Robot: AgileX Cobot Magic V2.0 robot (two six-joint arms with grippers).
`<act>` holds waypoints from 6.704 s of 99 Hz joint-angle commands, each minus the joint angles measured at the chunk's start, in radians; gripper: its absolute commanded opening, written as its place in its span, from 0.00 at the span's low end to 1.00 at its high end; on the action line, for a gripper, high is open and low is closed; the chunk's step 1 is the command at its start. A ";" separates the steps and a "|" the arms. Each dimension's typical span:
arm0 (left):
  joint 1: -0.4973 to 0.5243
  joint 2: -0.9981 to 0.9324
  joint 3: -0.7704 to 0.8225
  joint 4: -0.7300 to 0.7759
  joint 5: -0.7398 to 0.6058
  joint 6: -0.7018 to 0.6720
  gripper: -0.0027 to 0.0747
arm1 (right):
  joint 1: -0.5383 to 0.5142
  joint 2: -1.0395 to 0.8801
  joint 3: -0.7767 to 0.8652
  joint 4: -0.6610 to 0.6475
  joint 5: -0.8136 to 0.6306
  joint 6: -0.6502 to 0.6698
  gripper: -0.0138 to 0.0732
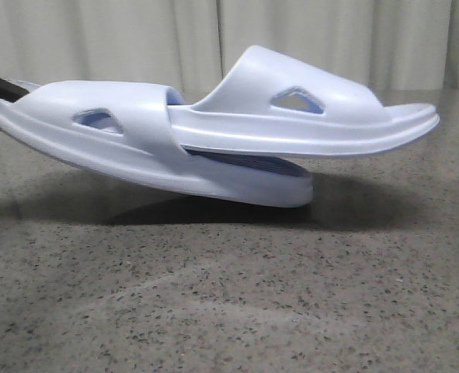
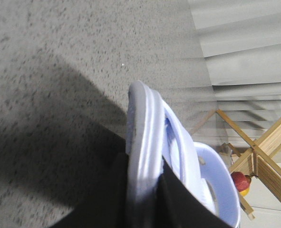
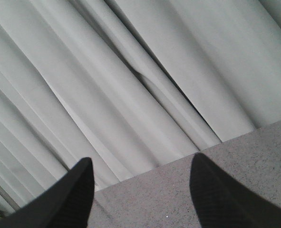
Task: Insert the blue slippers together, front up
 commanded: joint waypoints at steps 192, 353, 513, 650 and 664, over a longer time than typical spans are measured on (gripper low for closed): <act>0.203 -0.152 -0.091 -0.082 -0.227 0.874 0.60 | -0.013 -0.002 -0.027 -0.024 0.033 -0.415 0.60; 0.203 -0.869 0.302 -0.009 -0.303 0.949 0.47 | -0.180 -0.555 0.159 -0.145 0.464 -0.651 0.44; 0.154 -0.888 0.343 0.056 -0.406 0.949 0.06 | -0.180 -0.555 0.159 -0.145 0.483 -0.651 0.04; 0.094 -1.115 0.462 1.715 -0.611 -0.700 0.06 | -0.180 -0.555 0.159 -0.145 0.484 -0.651 0.04; 0.094 -1.115 0.462 1.715 -0.611 -0.700 0.06 | -0.180 -0.555 0.159 -0.145 0.484 -0.651 0.04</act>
